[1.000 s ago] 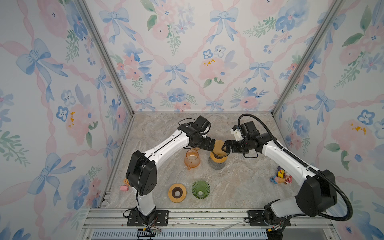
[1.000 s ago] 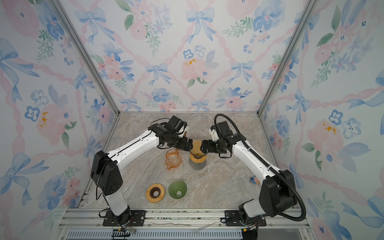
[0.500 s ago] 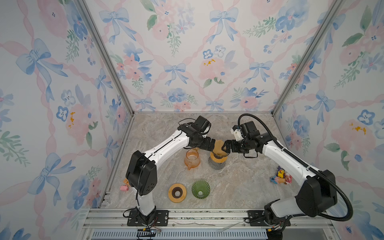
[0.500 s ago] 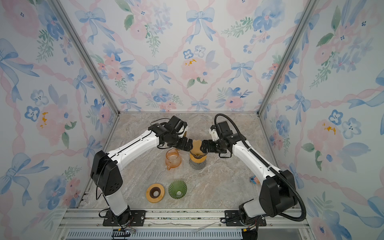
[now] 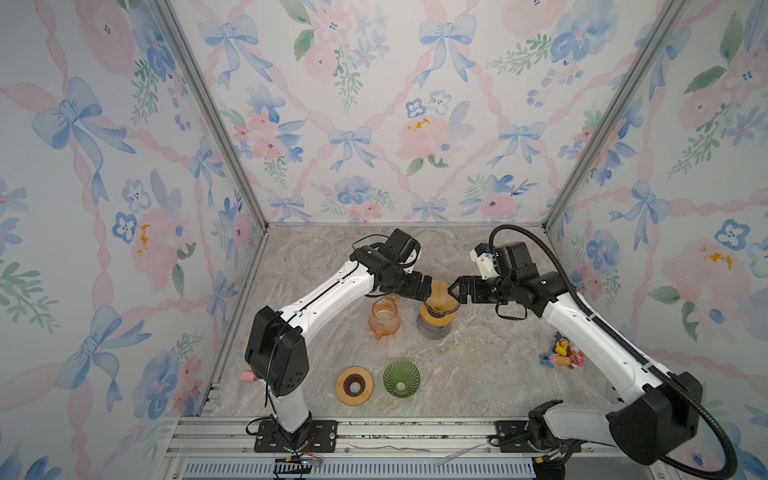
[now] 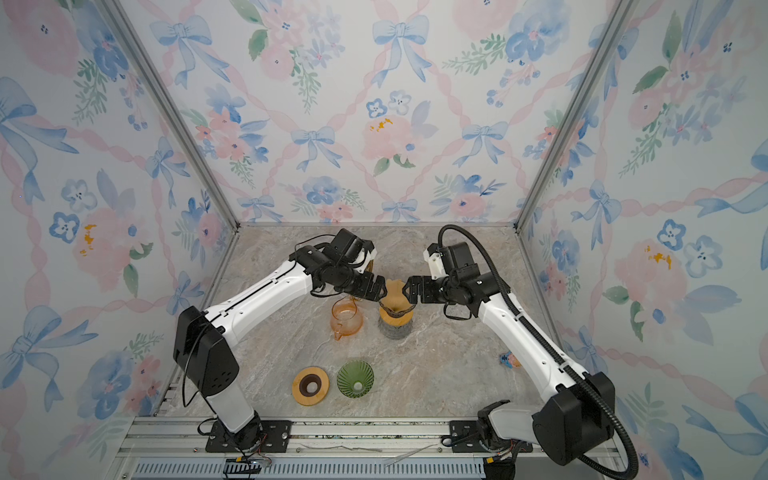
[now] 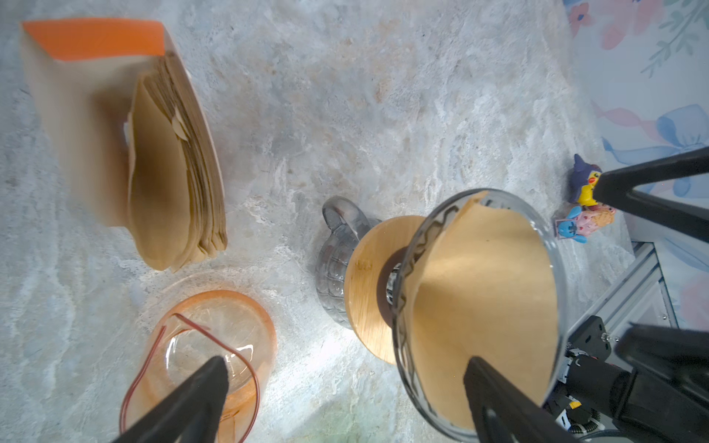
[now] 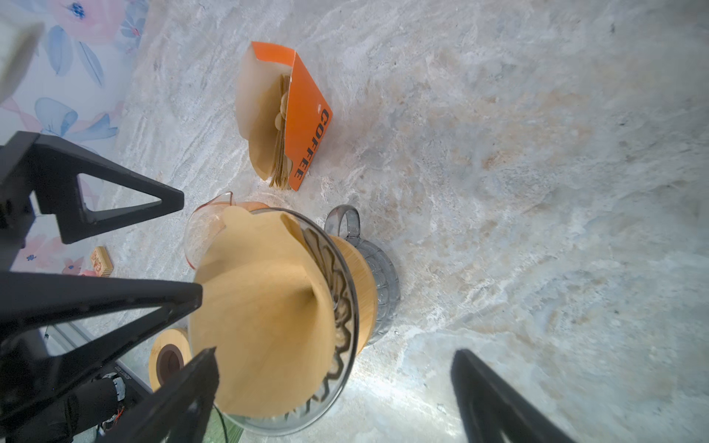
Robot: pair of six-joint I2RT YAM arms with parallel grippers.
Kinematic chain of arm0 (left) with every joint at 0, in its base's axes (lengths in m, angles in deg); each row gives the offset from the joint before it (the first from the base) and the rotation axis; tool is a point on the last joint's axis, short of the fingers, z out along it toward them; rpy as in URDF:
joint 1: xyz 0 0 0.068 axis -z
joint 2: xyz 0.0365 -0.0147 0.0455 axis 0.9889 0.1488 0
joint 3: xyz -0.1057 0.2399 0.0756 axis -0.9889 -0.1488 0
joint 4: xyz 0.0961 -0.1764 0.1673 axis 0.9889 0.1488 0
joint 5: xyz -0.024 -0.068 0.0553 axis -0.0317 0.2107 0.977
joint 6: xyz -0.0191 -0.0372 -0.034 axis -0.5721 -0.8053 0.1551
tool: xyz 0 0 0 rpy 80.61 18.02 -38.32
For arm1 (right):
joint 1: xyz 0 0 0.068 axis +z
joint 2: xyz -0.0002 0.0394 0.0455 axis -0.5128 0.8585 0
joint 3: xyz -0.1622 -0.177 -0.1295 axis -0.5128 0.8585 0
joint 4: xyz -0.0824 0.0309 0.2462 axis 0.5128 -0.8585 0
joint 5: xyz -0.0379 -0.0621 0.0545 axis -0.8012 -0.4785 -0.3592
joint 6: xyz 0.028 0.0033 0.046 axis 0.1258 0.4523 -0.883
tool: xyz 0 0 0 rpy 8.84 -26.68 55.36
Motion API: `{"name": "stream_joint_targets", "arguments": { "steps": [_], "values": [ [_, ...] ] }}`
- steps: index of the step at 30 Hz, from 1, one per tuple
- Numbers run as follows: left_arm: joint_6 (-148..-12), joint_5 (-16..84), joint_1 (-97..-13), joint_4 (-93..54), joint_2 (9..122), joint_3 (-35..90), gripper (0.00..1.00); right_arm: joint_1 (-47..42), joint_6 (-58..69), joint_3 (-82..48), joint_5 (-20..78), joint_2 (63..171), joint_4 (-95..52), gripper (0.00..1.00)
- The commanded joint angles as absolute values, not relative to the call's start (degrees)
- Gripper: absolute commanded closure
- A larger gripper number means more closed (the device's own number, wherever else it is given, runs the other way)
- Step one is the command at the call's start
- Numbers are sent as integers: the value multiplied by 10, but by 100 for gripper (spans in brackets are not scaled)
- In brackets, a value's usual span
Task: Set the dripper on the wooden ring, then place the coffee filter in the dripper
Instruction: 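Open both grippers and draw them back from the filled dripper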
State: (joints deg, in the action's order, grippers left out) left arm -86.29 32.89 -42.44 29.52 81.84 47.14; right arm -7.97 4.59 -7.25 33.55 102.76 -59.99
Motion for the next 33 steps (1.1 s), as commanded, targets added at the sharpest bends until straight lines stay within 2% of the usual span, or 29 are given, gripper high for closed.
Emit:
{"name": "stream_joint_targets", "arguments": {
  "steps": [1,12,21,25,33],
  "values": [
    [-869,320,-420,279,767,450,2,-71,35,-55,324,992,-592,4],
    [-921,361,-420,187,603,272,2,-61,29,22,305,857,-575,4],
    [-962,421,-426,188,496,150,7,-24,50,37,323,816,-600,4],
    [-960,434,-435,188,488,125,10,3,42,54,318,793,-596,4],
    [-951,407,-506,188,559,145,21,40,6,70,279,762,-595,4]
  ]
}}
